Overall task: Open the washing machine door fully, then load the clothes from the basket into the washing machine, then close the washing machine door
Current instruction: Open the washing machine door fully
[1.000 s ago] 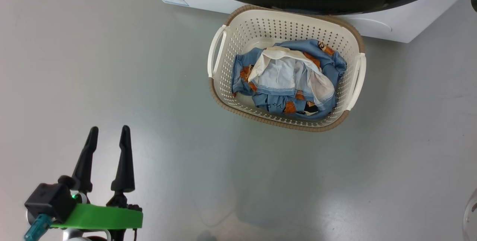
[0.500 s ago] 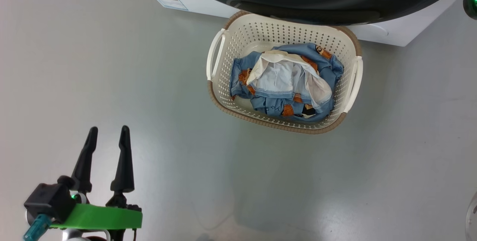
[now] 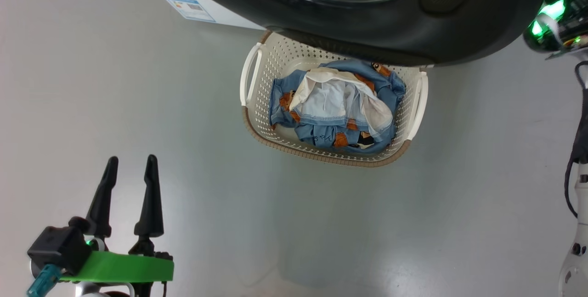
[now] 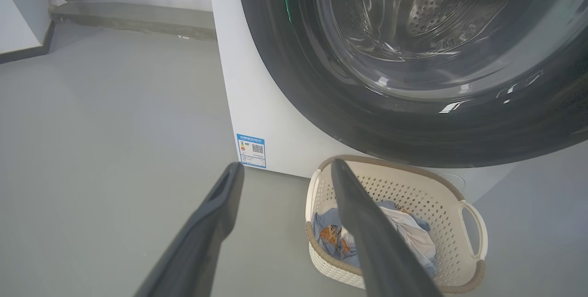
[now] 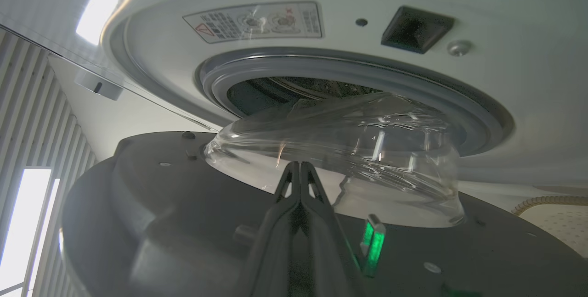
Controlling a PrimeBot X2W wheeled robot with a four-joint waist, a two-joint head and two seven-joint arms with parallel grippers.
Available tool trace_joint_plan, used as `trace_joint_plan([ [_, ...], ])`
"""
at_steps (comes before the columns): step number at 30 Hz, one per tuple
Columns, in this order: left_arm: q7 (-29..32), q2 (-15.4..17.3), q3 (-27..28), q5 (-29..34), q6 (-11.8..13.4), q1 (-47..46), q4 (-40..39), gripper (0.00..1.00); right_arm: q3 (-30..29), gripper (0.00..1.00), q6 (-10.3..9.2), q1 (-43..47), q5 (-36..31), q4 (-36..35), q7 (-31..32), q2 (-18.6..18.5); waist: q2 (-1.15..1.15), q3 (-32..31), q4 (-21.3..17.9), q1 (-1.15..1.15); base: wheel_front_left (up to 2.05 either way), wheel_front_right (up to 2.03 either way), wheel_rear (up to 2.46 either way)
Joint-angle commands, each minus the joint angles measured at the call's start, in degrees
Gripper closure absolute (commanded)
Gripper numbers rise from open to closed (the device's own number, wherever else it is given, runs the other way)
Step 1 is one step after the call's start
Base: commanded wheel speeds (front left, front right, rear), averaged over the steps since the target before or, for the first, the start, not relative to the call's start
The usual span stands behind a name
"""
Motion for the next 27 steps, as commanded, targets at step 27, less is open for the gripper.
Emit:
trace_joint_plan([
  [27, -0.35, 1.12, 2.51, -0.66, 0.61, 1.95, 0.47, 0.00, 11.54, 1.00, 0.09, 13.64, -1.58, -4.45, 5.70, 5.43, 0.00, -8.86, -3.89, 0.00, 0.00, 0.00, 0.00],
])
